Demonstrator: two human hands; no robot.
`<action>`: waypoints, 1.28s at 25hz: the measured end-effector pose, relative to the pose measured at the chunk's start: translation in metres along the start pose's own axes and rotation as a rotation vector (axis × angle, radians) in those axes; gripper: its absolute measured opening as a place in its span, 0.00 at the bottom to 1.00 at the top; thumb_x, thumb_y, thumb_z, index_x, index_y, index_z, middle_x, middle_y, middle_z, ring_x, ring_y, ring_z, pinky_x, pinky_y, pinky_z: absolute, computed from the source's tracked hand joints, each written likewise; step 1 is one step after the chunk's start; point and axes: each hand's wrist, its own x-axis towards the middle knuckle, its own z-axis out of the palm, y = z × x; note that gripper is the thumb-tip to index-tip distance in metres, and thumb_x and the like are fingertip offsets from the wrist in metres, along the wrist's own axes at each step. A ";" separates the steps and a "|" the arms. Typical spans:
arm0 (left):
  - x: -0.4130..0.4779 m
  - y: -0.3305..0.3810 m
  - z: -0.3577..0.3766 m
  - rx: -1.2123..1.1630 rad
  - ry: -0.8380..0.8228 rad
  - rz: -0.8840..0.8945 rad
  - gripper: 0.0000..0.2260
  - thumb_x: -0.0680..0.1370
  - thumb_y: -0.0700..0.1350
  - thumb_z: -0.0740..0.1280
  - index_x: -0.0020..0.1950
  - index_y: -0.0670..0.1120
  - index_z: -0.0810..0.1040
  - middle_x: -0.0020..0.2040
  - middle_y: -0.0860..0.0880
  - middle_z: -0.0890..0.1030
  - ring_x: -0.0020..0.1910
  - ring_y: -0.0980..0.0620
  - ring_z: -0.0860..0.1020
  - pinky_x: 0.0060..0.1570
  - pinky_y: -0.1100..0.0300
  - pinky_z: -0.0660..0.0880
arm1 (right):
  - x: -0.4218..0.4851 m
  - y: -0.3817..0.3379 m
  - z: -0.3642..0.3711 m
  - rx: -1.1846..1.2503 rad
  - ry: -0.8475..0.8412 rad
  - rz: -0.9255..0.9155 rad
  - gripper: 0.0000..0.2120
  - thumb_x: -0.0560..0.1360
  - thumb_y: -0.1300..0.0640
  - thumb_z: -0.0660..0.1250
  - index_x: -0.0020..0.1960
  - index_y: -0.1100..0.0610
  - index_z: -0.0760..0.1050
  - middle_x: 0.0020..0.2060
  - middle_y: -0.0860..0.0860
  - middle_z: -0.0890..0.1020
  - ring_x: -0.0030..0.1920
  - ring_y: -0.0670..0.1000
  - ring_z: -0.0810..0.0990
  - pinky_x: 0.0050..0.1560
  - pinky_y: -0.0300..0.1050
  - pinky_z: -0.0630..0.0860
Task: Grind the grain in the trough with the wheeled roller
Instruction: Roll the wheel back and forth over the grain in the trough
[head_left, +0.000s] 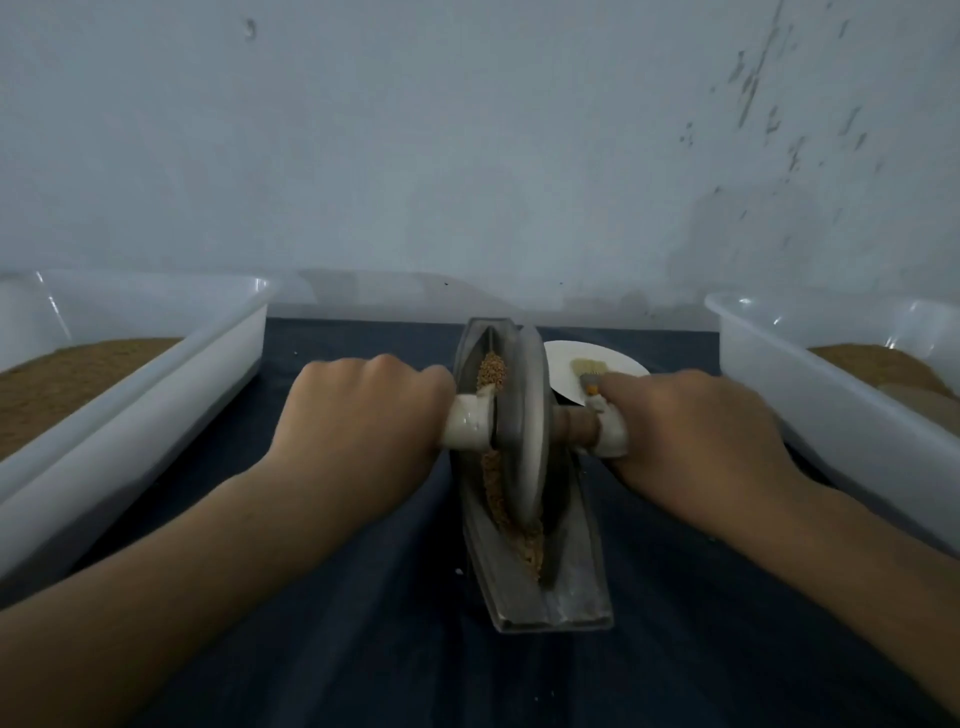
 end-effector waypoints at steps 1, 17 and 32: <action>-0.005 -0.002 -0.009 -0.035 0.024 0.025 0.24 0.61 0.44 0.77 0.35 0.50 0.59 0.25 0.52 0.60 0.23 0.50 0.56 0.30 0.65 0.46 | -0.008 0.001 -0.008 0.009 0.003 -0.017 0.09 0.68 0.43 0.71 0.44 0.46 0.76 0.29 0.46 0.76 0.30 0.57 0.77 0.27 0.43 0.64; 0.046 -0.008 0.055 0.020 -0.026 -0.152 0.08 0.74 0.48 0.68 0.39 0.51 0.69 0.31 0.48 0.71 0.30 0.43 0.73 0.29 0.58 0.60 | 0.061 0.005 0.047 -0.064 0.077 0.046 0.09 0.70 0.49 0.72 0.41 0.49 0.72 0.31 0.49 0.76 0.31 0.57 0.73 0.28 0.41 0.55; 0.067 -0.007 0.052 0.065 -0.076 -0.109 0.02 0.74 0.44 0.66 0.43 0.50 0.78 0.33 0.48 0.71 0.36 0.41 0.79 0.32 0.56 0.64 | 0.079 0.000 0.055 0.072 -0.045 0.118 0.12 0.75 0.46 0.67 0.37 0.46 0.66 0.31 0.46 0.69 0.37 0.57 0.74 0.31 0.43 0.59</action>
